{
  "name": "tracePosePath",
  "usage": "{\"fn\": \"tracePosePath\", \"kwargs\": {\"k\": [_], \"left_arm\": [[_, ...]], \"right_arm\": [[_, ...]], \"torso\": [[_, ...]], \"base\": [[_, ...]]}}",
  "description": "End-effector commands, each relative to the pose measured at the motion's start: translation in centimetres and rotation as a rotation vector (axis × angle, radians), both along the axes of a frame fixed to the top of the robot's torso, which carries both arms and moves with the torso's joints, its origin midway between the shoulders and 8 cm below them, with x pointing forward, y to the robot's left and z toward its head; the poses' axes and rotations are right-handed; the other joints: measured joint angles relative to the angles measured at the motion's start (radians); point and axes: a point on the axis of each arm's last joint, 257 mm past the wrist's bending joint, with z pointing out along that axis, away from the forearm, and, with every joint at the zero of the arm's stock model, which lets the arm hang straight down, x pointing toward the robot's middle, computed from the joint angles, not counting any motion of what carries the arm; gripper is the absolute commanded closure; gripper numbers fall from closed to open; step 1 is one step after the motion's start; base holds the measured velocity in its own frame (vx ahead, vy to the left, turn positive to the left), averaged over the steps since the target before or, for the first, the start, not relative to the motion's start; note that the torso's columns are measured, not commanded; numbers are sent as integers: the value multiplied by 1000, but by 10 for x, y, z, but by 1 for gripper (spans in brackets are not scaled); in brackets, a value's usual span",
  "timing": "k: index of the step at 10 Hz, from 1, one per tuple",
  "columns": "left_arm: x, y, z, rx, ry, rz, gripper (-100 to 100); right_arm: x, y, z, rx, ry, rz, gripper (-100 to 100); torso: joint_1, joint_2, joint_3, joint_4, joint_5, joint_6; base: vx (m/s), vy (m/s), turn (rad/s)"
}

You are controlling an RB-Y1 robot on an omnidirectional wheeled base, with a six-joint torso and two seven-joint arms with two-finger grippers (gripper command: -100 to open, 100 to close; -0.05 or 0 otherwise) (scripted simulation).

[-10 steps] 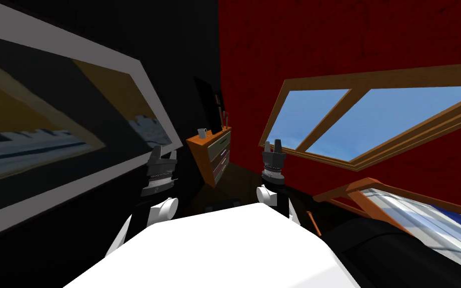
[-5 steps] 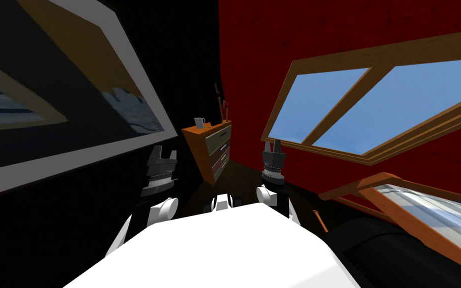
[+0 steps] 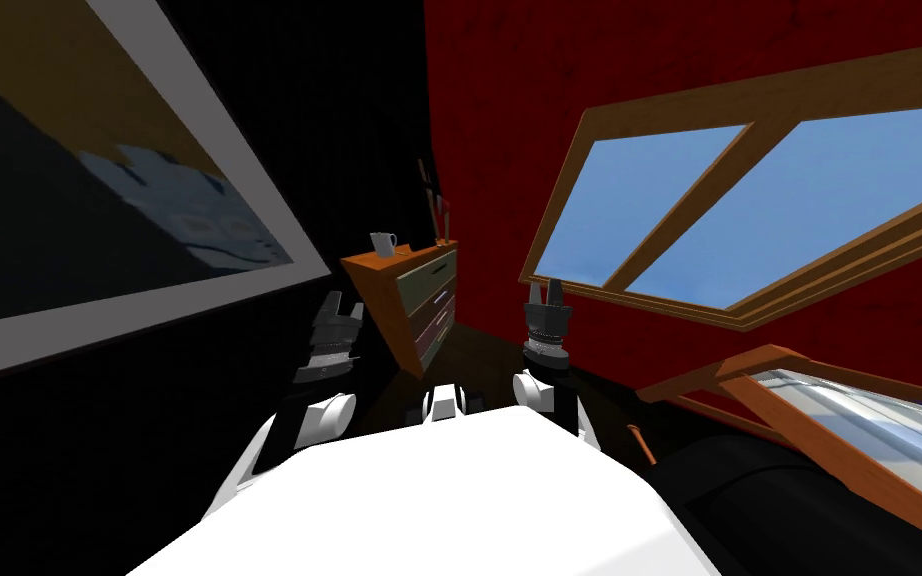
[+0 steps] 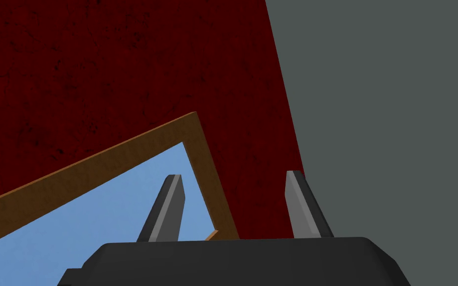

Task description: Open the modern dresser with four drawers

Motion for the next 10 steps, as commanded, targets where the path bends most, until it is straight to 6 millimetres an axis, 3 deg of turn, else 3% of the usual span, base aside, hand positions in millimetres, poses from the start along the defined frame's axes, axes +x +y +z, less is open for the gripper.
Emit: {"fn": "tracePosePath", "kwargs": {"k": [1,10], "left_arm": [[12,-3,-18,-12,56,-10,-100],[61,-19,-94,-70,283,-45,-100]], "right_arm": [[0,0,0,0,0,0,0],[0,0,0,0,0,0,0]], "torso": [[2,2,1,1,0,0],[4,3,2,1,1,0]], "base": [[170,-88,-69],[189,-88,-75]]}}
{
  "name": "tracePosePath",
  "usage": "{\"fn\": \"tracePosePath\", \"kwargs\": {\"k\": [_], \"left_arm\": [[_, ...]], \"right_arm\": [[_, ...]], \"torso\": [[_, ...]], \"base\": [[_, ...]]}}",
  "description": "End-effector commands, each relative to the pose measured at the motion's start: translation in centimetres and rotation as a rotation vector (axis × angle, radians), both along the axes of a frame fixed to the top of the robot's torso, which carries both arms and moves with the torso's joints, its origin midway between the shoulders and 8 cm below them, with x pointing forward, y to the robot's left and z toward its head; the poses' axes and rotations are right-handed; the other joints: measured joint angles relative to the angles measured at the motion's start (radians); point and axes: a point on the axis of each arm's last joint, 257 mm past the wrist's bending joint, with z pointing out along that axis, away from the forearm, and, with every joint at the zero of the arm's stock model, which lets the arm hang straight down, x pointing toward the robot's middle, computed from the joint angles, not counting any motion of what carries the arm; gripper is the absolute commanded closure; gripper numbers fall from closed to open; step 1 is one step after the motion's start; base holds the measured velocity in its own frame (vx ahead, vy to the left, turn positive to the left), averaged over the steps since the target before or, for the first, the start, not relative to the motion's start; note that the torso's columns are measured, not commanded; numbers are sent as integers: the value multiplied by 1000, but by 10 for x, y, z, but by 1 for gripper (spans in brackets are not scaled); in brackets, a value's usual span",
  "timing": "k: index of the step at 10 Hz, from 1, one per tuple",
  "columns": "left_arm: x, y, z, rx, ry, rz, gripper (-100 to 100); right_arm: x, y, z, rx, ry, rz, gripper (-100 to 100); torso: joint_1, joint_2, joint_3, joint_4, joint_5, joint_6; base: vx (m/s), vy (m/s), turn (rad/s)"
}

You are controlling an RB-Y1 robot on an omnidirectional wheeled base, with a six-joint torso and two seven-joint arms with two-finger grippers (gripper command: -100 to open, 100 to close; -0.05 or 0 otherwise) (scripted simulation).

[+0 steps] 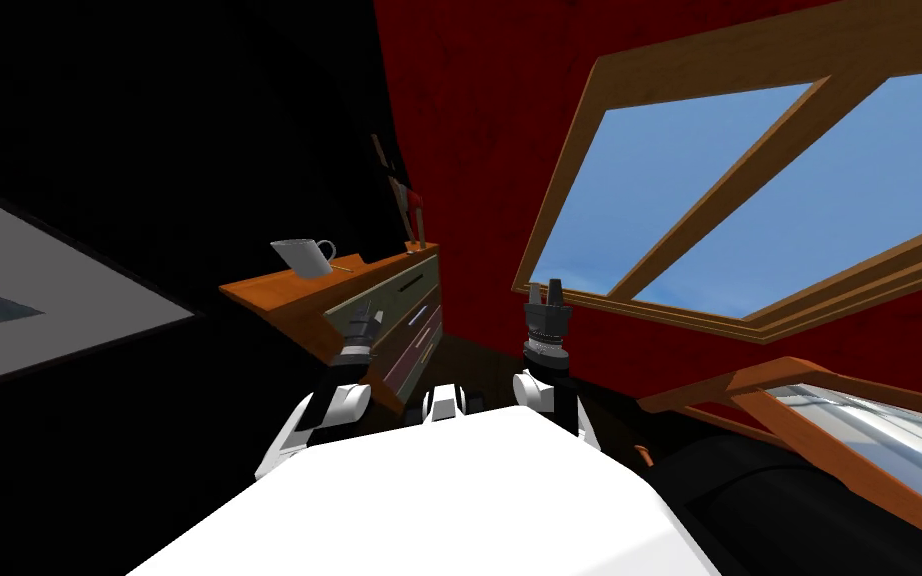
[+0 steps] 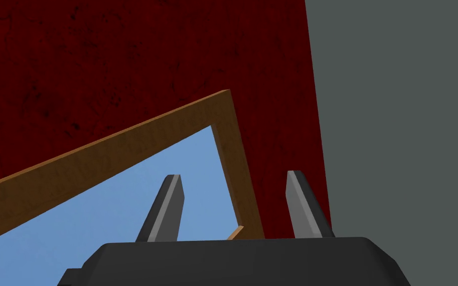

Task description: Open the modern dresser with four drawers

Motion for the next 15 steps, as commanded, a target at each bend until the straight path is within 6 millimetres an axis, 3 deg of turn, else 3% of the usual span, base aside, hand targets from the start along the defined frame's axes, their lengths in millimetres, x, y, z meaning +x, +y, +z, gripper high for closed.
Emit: {"fn": "tracePosePath", "kwargs": {"k": [1,3,7,8,14,15], "left_arm": [[12,-7,-24,-32,67,-5,-100],[19,-13,-35,-74,96,-2,-100],[16,-9,-23,-62,87,-2,-100],[18,-10,-31,-64,89,-3,100],[14,-14,-19,-61,86,-4,100],[13,-12,-19,-36,88,-11,-100]], "right_arm": [[0,0,0,0,0,0,0],[0,0,0,0,0,0,0],[0,0,0,0,0,0,0],[0,0,0,0,0,0,0],[0,0,0,0,0,0,0],[0,0,0,0,0,0,0]], "torso": [[-2,-1,-1,0,0,0],[-2,2,1,0,-1,0],[0,0,0,0,0,0],[-1,1,0,0,0,0],[-4,0,0,0,-1,0],[5,-3,-2,-1,1,0]], "base": [[187,-91,-67],[155,-68,-50],[62,-10,-7],[-42,10,15],[-53,-128,3],[-2,-12,0]]}}
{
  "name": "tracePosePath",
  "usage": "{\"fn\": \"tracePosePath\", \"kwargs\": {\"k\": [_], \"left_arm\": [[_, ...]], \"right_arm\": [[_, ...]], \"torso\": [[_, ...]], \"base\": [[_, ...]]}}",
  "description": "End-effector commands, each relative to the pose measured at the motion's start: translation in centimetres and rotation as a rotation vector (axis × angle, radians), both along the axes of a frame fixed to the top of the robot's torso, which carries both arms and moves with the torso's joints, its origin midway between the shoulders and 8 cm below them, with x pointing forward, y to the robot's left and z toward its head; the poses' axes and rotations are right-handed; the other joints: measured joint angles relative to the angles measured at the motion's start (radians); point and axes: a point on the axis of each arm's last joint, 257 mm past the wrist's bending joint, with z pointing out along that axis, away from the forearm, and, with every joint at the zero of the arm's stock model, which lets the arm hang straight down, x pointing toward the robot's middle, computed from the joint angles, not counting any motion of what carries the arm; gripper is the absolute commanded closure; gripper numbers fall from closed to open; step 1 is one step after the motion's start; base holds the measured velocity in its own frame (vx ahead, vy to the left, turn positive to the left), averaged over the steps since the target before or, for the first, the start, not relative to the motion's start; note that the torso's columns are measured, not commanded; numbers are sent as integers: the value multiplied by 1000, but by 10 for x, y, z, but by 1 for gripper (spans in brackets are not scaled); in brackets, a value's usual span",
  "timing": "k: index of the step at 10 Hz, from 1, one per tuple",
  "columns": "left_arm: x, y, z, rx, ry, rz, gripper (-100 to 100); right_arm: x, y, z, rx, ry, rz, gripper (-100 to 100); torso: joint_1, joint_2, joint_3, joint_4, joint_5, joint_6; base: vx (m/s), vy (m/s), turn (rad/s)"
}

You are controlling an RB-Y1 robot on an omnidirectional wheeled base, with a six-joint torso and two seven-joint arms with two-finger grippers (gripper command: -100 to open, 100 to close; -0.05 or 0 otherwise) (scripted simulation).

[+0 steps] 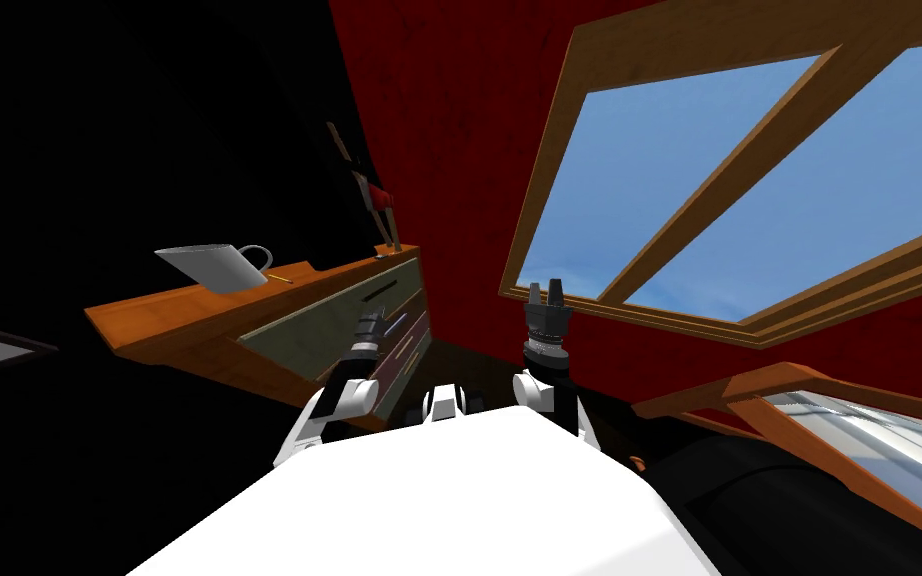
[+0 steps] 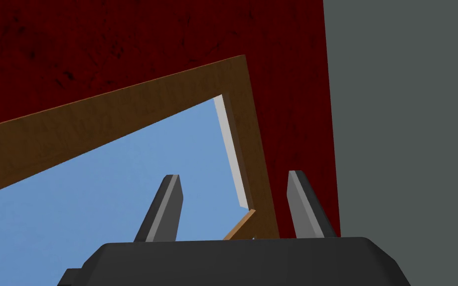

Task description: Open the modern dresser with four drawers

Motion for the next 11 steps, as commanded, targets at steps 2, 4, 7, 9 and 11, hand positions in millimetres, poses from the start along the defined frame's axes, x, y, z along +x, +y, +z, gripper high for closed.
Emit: {"fn": "tracePosePath", "kwargs": {"k": [2,4,7,9,11], "left_arm": [[-2,4,4,27,5,-11,-100],[-2,6,5,20,10,-11,-100],[-3,7,12,2,14,-6,-100],[-3,6,13,2,12,-6,-100],[-3,5,8,4,16,-6,100]], "right_arm": [[0,0,0,0,0,0,0],[0,0,0,-1,0,0,0],[0,0,0,0,0,0,0],[0,0,0,0,0,0,0],[0,0,0,0,0,0,0]], "torso": [[2,0,0,0,1,0],[-2,1,1,0,0,0],[-11,4,2,1,-3,0],[-10,-1,-1,0,-3,0],[-8,10,6,3,-2,0]], "base": [[31,73,5],[46,149,2],[51,91,-3],[90,14,-3],[-49,-28,0]]}}
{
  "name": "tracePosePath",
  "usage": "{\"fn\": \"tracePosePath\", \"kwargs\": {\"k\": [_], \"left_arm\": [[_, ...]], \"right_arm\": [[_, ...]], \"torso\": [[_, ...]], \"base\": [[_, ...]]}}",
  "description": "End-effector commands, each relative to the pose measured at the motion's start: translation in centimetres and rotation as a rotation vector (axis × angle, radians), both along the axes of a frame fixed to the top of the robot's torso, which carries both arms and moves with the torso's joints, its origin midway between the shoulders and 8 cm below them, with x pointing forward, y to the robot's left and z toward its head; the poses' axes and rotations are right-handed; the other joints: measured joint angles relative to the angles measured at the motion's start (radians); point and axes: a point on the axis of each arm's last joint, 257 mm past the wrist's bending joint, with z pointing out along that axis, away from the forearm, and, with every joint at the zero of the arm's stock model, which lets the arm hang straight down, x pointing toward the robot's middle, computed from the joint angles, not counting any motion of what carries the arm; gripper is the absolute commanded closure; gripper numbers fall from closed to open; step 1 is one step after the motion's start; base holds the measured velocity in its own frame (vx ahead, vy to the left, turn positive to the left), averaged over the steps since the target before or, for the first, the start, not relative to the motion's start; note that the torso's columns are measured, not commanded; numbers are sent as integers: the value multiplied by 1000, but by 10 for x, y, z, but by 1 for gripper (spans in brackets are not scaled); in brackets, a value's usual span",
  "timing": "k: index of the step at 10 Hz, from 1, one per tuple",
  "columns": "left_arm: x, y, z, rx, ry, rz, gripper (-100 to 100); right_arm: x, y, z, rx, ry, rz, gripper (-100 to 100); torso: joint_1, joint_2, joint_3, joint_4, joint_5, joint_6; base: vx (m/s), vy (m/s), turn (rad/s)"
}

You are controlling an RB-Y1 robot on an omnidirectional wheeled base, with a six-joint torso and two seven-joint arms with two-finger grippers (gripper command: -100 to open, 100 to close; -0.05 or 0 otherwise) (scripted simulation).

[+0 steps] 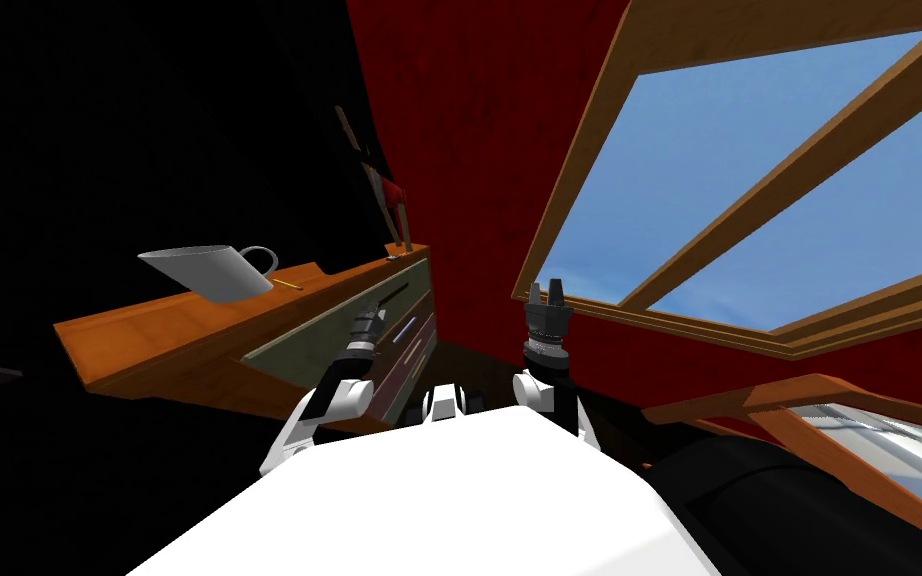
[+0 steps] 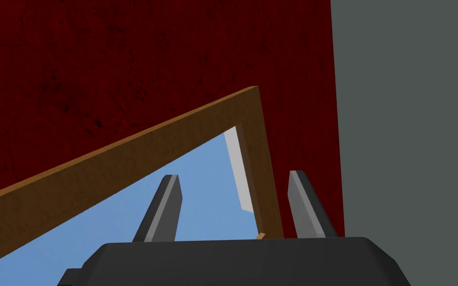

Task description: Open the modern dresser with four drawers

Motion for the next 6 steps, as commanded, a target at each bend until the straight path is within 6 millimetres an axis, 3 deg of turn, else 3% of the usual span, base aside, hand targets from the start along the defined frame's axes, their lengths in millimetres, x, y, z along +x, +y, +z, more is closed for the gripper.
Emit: {"fn": "tracePosePath", "kwargs": {"k": [1,6], "left_arm": [[-2,-3,7,-1,-11,-2,100],[-5,-6,6,-3,2,-2,100]], "right_arm": [[0,0,0,0,0,0,0],[0,0,0,0,0,0,0]], "torso": [[3,-4,-1,-3,2,-1],[6,-7,-4,1,0,0]], "base": [[-40,-105,-15],[-55,-137,9]]}}
